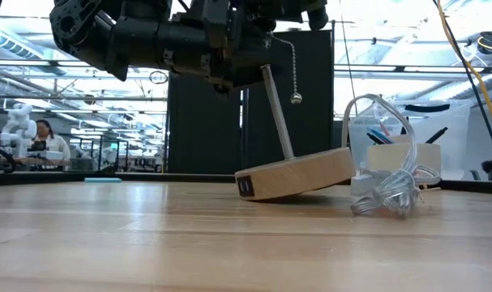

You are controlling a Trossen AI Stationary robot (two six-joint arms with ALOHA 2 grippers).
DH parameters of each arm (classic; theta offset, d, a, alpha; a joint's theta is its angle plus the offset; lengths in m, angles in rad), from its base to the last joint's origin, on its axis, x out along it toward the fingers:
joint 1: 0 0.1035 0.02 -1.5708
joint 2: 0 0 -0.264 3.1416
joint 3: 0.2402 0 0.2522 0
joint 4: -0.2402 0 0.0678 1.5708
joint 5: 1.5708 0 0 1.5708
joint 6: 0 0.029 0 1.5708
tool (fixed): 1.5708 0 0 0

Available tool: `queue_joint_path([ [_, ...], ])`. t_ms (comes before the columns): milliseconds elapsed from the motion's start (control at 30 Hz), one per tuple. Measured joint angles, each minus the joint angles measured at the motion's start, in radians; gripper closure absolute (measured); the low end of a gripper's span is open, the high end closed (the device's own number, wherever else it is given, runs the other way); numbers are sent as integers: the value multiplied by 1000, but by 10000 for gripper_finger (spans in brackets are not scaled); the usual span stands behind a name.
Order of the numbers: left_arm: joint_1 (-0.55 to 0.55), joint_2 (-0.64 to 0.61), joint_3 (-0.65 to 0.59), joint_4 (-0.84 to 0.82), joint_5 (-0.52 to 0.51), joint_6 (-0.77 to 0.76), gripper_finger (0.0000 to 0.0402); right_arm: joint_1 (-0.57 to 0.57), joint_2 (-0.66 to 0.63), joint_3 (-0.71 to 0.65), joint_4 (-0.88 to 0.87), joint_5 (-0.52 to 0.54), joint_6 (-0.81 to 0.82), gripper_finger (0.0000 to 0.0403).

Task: Screw lightbulb
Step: Remove the lightbulb from the lamp

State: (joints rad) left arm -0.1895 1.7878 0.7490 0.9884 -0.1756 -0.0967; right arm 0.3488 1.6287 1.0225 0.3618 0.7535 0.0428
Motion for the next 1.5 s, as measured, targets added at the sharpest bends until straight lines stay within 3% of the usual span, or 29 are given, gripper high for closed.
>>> queue_joint_path([
  [200, 1, 1, 0, -1, -8, 0, 281, -5, 0, 0, 1, -4, -4, 259],
  [333, 1, 2, -2, -7, -1, 7, 313, -5, -9, -2, -11, 0, -9, 258],
  [600, 0, 2, -1, -7, 21, 14, 336, -6, -45, -3, -52, -4, 12, 260],
  [1233, 1, -4, 4, -94, 50, 21, 336, -6, -60, -4, -90, -7, -13, 261],
  [1500, 4, -5, 3, -124, 176, 63, 336, -24, -72, 0, -151, -146, -64, 261],
])
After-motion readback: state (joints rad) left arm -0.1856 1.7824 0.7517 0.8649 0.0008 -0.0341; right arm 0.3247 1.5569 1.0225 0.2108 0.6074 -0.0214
